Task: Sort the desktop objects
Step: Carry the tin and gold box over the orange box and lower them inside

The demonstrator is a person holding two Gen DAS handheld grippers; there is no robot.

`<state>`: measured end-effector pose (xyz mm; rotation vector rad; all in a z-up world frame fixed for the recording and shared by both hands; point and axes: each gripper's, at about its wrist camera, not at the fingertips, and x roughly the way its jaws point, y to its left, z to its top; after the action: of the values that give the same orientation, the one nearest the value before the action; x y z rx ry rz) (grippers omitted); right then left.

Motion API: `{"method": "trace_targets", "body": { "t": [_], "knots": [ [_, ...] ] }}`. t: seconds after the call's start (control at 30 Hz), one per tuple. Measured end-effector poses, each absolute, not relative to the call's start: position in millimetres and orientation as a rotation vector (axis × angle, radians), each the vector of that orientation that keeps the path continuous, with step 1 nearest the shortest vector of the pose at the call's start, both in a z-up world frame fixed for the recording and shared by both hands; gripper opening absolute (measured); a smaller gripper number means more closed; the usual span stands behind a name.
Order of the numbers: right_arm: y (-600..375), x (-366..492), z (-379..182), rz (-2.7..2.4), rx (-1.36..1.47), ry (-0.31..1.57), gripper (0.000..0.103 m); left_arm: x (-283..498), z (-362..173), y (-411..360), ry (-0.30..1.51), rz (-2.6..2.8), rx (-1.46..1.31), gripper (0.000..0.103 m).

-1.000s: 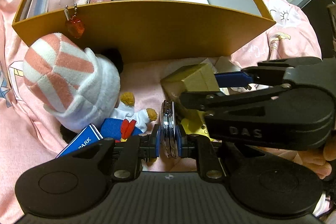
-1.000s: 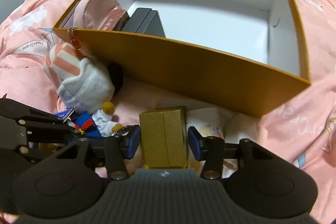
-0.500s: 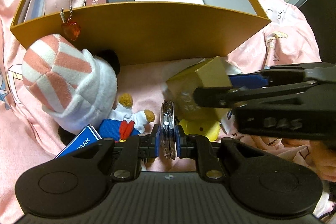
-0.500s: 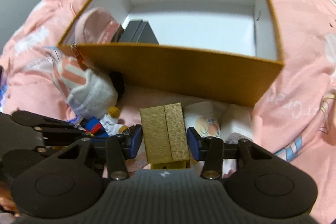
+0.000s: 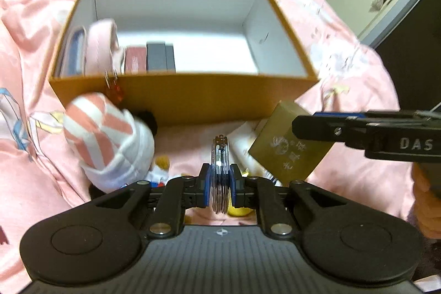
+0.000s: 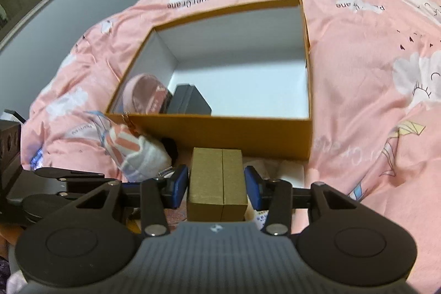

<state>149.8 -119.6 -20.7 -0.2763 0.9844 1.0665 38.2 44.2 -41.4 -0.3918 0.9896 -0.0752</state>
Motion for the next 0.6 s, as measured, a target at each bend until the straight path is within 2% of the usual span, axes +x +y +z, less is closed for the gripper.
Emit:
{"method": "trace_targets", "body": {
  "t": [0.17, 0.6],
  "knots": [
    [-118, 153, -4, 1.12, -0.203, 0.98, 0.047, 50, -24, 40, 0.918, -0.079, -0.418, 0.015],
    [-96, 167, 45, 1.161, -0.131, 0.81, 0.047, 82, 23, 44, 0.755, -0.035, -0.381, 0.015]
  ]
}}
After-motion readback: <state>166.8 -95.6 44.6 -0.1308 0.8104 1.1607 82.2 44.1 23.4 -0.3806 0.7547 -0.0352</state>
